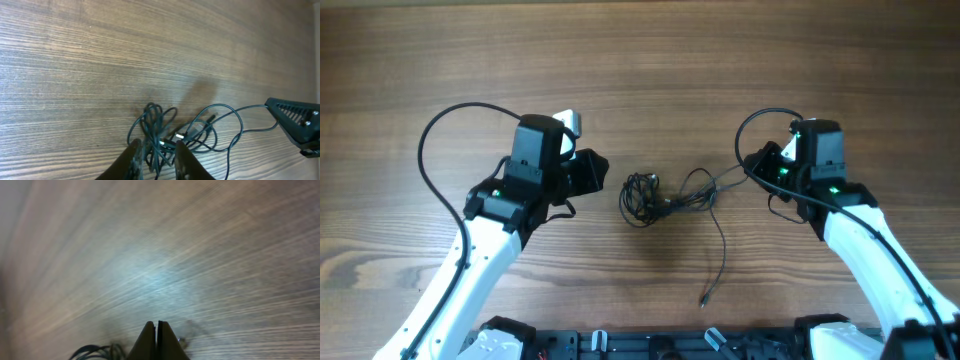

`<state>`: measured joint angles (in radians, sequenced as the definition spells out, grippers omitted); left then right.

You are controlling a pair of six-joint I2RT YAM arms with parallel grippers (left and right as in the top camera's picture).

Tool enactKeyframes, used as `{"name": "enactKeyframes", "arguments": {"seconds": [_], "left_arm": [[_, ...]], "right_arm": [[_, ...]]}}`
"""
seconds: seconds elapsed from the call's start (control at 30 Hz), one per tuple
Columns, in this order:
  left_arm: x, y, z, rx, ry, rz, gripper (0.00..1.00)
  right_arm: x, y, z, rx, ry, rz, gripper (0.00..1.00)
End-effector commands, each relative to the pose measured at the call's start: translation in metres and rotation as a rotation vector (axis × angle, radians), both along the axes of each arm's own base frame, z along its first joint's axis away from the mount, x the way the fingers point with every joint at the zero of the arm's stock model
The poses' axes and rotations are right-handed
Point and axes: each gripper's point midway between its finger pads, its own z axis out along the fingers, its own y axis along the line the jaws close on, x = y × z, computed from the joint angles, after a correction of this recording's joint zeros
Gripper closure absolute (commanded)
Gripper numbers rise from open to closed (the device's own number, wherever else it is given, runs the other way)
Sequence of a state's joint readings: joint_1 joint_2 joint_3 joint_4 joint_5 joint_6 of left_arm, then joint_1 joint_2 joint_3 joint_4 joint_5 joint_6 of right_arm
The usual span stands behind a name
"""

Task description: Untangle cables

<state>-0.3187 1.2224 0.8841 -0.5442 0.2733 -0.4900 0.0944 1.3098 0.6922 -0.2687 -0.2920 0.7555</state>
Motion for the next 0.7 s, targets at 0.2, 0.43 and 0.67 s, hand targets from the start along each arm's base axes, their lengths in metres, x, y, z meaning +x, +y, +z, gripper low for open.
{"name": "enactKeyframes", "arguments": {"seconds": [0.2,0.43,0.67], "left_arm": [[-0.016,-0.002,-0.045,0.036,0.192,-0.031,0.56],[-0.030,-0.047,-0.099,-0.057,0.387,-0.176,0.59],[-0.046,-0.086,-0.106,-0.061,0.373,-0.305,0.60]], "right_arm": [[-0.041,-0.034,-0.009,-0.172,0.147,-0.076,0.50],[-0.053,-0.005,-0.006,-0.090,0.144,0.125,0.36],[-0.053,-0.006,-0.007,-0.093,0.145,0.121,0.36]]}}
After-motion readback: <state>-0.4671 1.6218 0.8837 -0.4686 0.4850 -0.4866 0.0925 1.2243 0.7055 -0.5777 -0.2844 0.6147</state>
